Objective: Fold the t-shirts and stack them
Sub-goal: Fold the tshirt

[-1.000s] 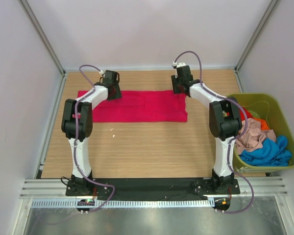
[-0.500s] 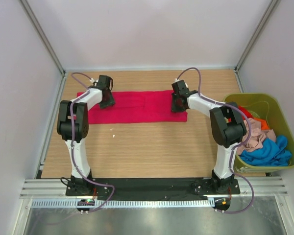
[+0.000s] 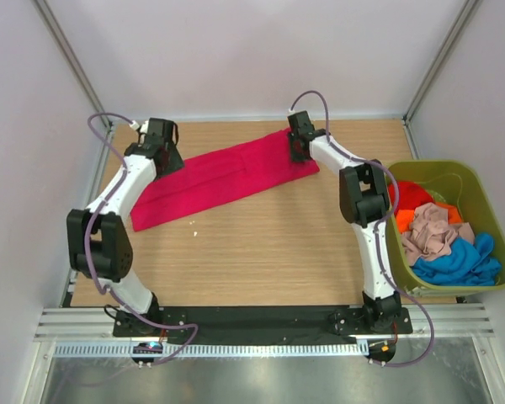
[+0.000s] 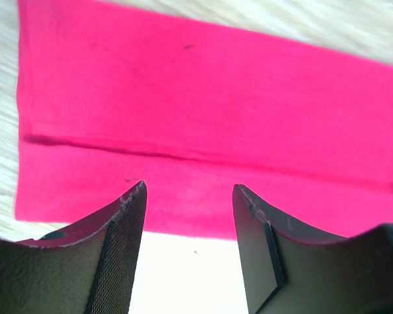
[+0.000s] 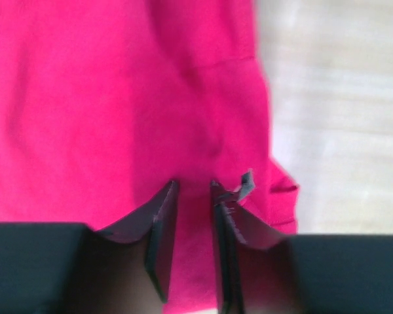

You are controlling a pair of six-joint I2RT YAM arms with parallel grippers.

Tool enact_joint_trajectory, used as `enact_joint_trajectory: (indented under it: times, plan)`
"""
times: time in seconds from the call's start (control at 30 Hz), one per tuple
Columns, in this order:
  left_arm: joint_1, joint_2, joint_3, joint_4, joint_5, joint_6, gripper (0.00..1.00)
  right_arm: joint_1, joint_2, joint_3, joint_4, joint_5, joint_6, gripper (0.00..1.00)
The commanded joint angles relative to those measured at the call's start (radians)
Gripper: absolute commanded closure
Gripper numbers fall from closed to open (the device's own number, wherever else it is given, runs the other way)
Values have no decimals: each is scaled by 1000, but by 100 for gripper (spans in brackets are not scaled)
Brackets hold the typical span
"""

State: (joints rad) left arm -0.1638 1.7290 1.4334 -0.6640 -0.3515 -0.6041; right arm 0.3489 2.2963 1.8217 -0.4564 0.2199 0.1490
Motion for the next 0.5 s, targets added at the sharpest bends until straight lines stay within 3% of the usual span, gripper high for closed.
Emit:
enact_joint_trajectory:
  times: [0.0,0.1,0.23,0.27,0.47]
  plan:
    - [-16,-66,-97,39,129,76,44,-30,116,247,-123,-19,-60,66]
    - [-58,-60,-186,75,250,125,46,-27,82,327,-171,-59,-2,62]
    - [-143,9,-191,60,282,112,49,-30,-87,129,-93,-37,165,52]
    - [-158,18,-194,61,287,112,49,-30,-119,99,-90,-34,241,45]
    - [-194,98,-148,-23,137,129,49,-39,-244,-61,-67,-4,458,41]
